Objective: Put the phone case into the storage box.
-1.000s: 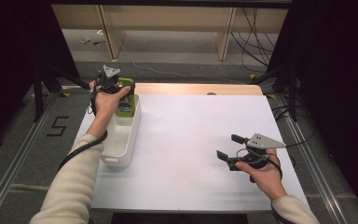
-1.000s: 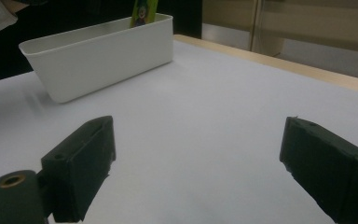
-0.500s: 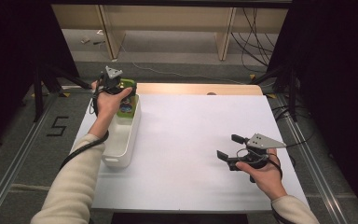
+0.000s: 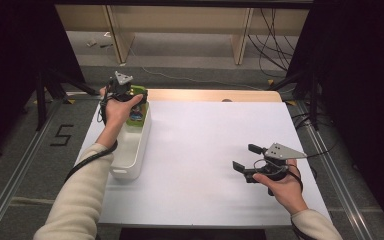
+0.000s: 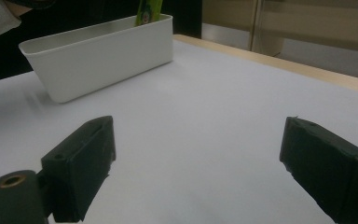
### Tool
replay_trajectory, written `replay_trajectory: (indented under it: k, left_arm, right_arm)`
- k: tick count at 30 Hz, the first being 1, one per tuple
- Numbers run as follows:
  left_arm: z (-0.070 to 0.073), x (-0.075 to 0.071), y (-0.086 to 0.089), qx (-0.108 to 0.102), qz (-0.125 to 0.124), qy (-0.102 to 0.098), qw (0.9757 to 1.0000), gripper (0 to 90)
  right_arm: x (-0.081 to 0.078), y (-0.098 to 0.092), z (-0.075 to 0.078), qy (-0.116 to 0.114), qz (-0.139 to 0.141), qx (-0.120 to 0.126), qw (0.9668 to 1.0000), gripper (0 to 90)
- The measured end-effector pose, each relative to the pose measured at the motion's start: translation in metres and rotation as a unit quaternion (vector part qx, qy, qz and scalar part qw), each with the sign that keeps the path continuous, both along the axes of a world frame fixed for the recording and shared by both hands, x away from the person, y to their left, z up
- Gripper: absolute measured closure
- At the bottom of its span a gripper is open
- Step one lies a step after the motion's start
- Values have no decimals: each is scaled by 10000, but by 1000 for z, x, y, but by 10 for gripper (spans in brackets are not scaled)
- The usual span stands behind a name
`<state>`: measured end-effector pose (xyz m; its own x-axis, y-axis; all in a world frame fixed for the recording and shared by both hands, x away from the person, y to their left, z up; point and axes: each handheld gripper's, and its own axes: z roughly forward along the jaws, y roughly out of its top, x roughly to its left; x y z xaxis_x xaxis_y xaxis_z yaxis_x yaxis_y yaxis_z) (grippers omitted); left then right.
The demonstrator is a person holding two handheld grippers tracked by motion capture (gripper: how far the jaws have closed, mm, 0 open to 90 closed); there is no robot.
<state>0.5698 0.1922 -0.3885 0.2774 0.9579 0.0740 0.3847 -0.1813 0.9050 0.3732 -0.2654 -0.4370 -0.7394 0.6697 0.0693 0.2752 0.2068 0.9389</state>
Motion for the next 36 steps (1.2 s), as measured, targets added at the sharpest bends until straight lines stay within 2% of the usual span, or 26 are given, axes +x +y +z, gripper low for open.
replay_trajectory:
  k: [36]
  left_arm:
    - [-11, 7, 1, 136, 42, 126, 9998, 155]
  right_arm:
    - [0, 0, -1, 39, 17, 6, 10000, 117]
